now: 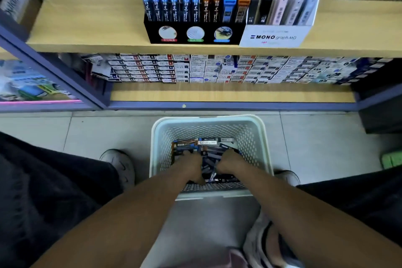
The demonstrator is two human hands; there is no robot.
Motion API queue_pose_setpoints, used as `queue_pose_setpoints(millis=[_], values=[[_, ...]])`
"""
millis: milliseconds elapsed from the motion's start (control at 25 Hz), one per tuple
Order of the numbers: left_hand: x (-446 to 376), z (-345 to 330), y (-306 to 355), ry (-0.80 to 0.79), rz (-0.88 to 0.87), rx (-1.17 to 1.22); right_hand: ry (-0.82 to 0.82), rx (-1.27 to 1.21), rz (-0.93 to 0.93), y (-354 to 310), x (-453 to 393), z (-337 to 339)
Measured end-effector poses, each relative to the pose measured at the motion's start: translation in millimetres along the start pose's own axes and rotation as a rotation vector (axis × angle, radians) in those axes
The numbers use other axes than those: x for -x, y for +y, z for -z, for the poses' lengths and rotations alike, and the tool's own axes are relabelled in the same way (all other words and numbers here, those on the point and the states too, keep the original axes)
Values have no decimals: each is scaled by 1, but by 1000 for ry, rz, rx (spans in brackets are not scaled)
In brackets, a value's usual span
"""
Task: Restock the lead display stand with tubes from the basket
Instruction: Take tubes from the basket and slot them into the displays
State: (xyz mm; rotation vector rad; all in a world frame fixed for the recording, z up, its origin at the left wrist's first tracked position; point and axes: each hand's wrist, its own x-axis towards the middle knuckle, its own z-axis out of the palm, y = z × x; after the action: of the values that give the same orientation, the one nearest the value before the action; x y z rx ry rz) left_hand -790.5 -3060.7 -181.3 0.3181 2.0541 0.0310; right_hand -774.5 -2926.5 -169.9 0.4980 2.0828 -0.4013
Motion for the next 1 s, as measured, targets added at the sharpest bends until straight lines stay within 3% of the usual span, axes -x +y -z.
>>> queue_pose_setpoints(millis=[240, 520, 840, 1000], values=[[-20, -10, 0, 98, 20, 99, 80, -301, -100, -7, -17, -25], [-27, -1, -11, 182, 3, 609, 95, -456, 2, 9, -20, -12], [-18, 0, -3, 235, 131, 1220, -12, -483, 42, 10, -19, -9], [-20, -6, 10, 286, 292, 1342, -24, -213, 116, 6, -21, -2]])
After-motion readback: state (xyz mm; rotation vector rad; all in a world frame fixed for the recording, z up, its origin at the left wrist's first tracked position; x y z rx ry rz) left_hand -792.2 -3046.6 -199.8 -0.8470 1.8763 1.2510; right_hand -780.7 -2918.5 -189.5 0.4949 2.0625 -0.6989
